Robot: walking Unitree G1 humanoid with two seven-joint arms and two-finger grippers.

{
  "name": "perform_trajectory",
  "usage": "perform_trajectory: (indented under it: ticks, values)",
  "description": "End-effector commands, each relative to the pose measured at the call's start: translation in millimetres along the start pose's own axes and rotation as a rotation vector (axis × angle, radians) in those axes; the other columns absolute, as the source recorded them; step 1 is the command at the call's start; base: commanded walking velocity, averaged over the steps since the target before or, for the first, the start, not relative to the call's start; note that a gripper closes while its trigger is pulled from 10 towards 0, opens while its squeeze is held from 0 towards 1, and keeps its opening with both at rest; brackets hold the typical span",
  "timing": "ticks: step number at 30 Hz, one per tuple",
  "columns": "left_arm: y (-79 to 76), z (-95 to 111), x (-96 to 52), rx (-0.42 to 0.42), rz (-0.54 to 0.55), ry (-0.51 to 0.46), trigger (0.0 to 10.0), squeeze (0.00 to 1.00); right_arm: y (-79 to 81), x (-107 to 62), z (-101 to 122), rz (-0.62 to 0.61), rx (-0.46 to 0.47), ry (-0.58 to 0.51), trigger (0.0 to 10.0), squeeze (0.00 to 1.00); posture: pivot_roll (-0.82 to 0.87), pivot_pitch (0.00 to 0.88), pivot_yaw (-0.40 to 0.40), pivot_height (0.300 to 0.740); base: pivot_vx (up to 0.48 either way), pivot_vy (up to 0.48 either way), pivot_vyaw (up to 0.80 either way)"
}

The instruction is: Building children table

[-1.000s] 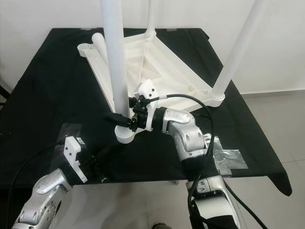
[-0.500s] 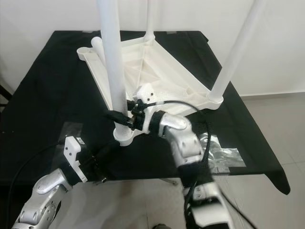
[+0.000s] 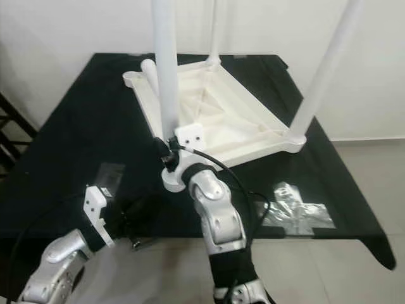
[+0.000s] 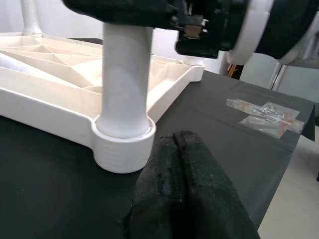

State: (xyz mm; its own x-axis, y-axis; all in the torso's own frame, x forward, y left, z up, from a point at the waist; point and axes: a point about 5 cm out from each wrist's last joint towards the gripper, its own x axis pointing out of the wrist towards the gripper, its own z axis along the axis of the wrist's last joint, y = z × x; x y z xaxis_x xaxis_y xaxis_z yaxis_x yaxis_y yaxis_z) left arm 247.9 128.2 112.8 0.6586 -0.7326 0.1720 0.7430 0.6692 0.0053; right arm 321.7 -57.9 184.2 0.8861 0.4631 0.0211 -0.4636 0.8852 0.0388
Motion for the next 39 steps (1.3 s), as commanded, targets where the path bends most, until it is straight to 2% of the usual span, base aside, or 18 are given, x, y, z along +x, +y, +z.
perform_trajectory:
  ticks: [1,4,5,6,7,8,11,12,17,18,20,26,27,28,37,39]
  values:
    - [0.6,-2.4,-2.2,0.000,-0.001,0.019,10.0,0.00,-3.7,-0.3,-18.0,0.001,0.062,0.102,10.0,1.00,0.05,0.126,-0.008,0.740,0.000,0.000,0.00]
    - [0.5,-2.4,-2.1,0.001,0.000,0.019,10.0,0.00,0.2,1.5,-13.0,0.046,0.072,0.085,10.0,1.00,0.05,0.125,-0.008,0.740,0.000,0.000,0.00]
    - [0.3,-2.4,-1.7,0.001,0.000,0.019,10.0,0.00,8.6,3.6,0.5,0.155,0.075,0.032,10.0,1.00,0.05,0.125,-0.008,0.740,0.000,0.000,0.00]
    - [0.3,-2.4,-1.7,0.001,0.000,0.019,10.0,0.00,8.6,3.6,0.5,0.155,0.075,0.032,10.0,1.00,0.05,0.125,-0.008,0.740,0.000,0.000,0.00]
    - [0.1,-2.5,-1.5,0.001,0.000,0.018,10.0,0.00,11.0,4.2,6.3,0.210,0.072,0.010,10.0,0.71,0.05,0.124,-0.009,0.740,0.000,0.000,0.00]
    - [-0.1,-2.6,-1.1,0.000,0.000,0.018,10.0,0.00,12.3,4.5,11.0,0.265,0.054,-0.006,10.0,0.00,0.05,0.123,-0.010,0.740,0.000,0.000,0.00]
    - [-0.5,-2.6,-0.4,-0.001,-0.001,0.016,10.0,0.00,13.2,3.0,22.3,0.445,-0.028,-0.034,10.0,0.00,0.05,0.123,-0.012,0.740,0.000,0.000,0.00]
    - [-0.5,-2.6,-0.4,-0.001,-0.001,0.016,10.0,0.00,13.2,3.0,22.3,0.445,-0.028,-0.034,10.0,0.00,0.05,0.123,-0.012,0.740,0.000,0.000,0.00]
    - [-0.7,-2.9,0.7,-0.001,0.001,0.014,10.0,0.00,8.2,-4.8,29.2,0.710,-0.135,-0.030,10.0,0.00,0.05,0.122,-0.015,0.740,0.000,0.000,0.00]
    - [-0.7,-2.9,0.7,-0.001,0.001,0.014,10.0,0.00,8.2,-4.8,29.2,0.710,-0.135,-0.030,10.0,0.00,0.05,0.122,-0.015,0.740,0.000,0.000,0.00]
    - [-0.7,-3.1,0.9,-0.001,0.001,0.014,10.0,0.00,-0.3,-4.1,31.0,0.790,-0.148,-0.026,10.0,0.00,0.05,0.120,-0.014,0.740,0.000,0.000,0.00]
    - [-0.8,-3.4,1.1,-0.001,0.000,0.014,10.0,0.00,-8.5,-0.2,30.9,0.825,-0.154,-0.013,10.0,0.00,0.06,0.119,-0.016,0.740,0.000,0.000,0.00]
    - [-0.8,-3.5,1.1,-0.001,0.000,0.014,10.0,0.00,-11.2,1.1,31.3,0.841,-0.152,-0.010,2.3,0.00,0.06,0.119,-0.016,0.740,0.000,0.000,0.00]
    - [-0.9,-3.5,1.0,0.000,0.001,0.014,10.0,0.00,-13.4,1.8,31.7,0.858,-0.152,-0.008,0.0,0.00,0.06,0.118,-0.017,0.740,0.000,0.000,0.00]
    - [-1.1,-3.3,0.3,0.000,0.002,0.014,10.0,0.00,-21.7,3.5,29.6,0.870,-0.139,0.002,0.0,0.00,0.06,0.122,-0.014,0.740,0.000,0.000,0.00]
    - [-1.3,-3.1,0.0,-0.001,0.001,0.014,10.0,0.00,-24.6,5.5,20.8,0.784,-0.139,0.021,0.0,0.00,0.06,0.123,-0.015,0.740,0.000,0.000,0.00]
